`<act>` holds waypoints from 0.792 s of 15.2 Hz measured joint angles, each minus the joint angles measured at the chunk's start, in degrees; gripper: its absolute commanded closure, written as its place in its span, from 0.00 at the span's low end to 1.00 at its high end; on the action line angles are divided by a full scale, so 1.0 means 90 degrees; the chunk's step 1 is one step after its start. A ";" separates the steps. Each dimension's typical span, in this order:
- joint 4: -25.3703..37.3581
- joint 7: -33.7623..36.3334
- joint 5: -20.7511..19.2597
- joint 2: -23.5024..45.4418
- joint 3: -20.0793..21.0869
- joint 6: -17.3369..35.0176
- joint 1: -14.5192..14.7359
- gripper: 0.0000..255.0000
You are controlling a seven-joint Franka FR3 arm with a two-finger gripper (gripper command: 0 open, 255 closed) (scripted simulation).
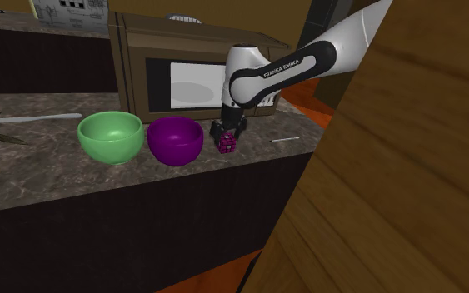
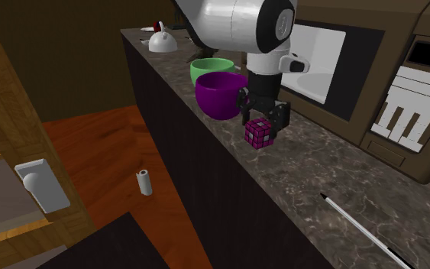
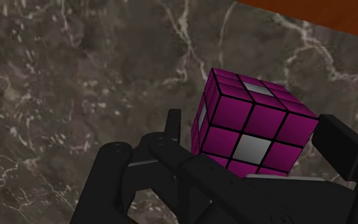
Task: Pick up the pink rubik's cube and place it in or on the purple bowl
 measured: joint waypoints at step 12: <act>-0.0031 0.0013 -0.0020 0.0082 -0.0010 0.0118 0.0002 1.00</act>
